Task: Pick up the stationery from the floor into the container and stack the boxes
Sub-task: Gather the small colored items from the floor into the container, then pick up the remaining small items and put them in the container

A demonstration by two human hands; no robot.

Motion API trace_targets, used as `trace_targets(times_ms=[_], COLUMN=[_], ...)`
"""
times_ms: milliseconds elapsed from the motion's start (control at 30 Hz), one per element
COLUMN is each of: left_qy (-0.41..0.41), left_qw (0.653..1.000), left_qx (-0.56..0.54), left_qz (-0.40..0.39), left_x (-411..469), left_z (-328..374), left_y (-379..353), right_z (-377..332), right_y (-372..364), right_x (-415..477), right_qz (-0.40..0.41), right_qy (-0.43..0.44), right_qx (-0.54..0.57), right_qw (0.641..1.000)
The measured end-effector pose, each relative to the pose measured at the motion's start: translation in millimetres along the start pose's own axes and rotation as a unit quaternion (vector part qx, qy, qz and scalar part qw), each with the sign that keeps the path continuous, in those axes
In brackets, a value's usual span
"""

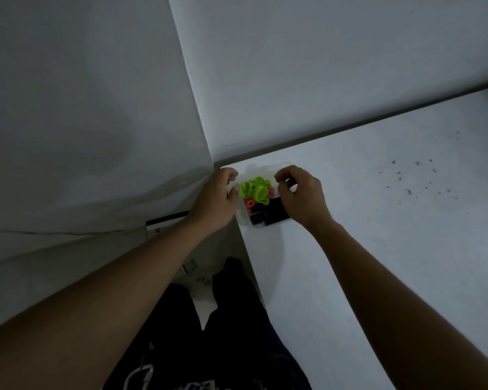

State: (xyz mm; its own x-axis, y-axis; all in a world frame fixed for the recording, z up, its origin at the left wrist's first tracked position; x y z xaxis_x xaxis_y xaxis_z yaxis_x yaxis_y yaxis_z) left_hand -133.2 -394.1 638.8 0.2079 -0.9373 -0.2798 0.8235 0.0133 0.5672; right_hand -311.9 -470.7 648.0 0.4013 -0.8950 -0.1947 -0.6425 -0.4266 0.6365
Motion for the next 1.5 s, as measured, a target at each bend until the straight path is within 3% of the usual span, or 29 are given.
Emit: trace_targets(times_ms=[333,567,767,1033,1300,1500], left_qy=[-0.025,-0.019,-0.019,0.045,0.091,0.118], left_qw=[0.999,0.997,0.995,0.989,0.985,0.981], left_qx=[0.036,0.049,0.039,0.034,0.020,0.004], left_qz=[0.006,-0.055,-0.094,-0.139,-0.145,-0.155], left_x=[-48.5,-108.9,-169.6,-213.9,-214.6,-202.1], left_z=[-24.9,-79.1,-153.3,-249.9,-332.2,-422.2], left_y=[41.9,77.8,97.1,83.9,12.8,-81.1], right_z=[-57.0,-108.6,-115.3,-67.0,21.9,126.2], right_y=[-33.1,-105.2,-197.1,-281.0,-352.7,-443.8], right_x=[-41.0,-96.7,-155.0,-202.8,-214.9,-222.8], right_qz=[0.047,0.063,0.075,0.013,-0.024,-0.071], right_qy=[0.048,0.115,0.049,-0.098,-0.140,-0.169], right_qx=[0.024,-0.012,0.012,0.040,0.040,0.012], right_qw=[0.997,0.991,0.996,0.994,0.989,0.983])
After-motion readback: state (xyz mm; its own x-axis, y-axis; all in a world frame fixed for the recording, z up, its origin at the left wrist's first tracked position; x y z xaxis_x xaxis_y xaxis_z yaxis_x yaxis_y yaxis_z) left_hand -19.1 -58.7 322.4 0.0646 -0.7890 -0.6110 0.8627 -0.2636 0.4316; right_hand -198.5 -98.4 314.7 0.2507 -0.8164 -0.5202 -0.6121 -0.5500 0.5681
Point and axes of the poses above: each hand's wrist, its own x-axis towards the middle knuckle, its own y-axis out of the back of the hand, z = x × y, the point moved 1 cm from there along x, towards the middle knuckle, and after that the axes turned 4 degrees about -z, right-handed, at the moved point
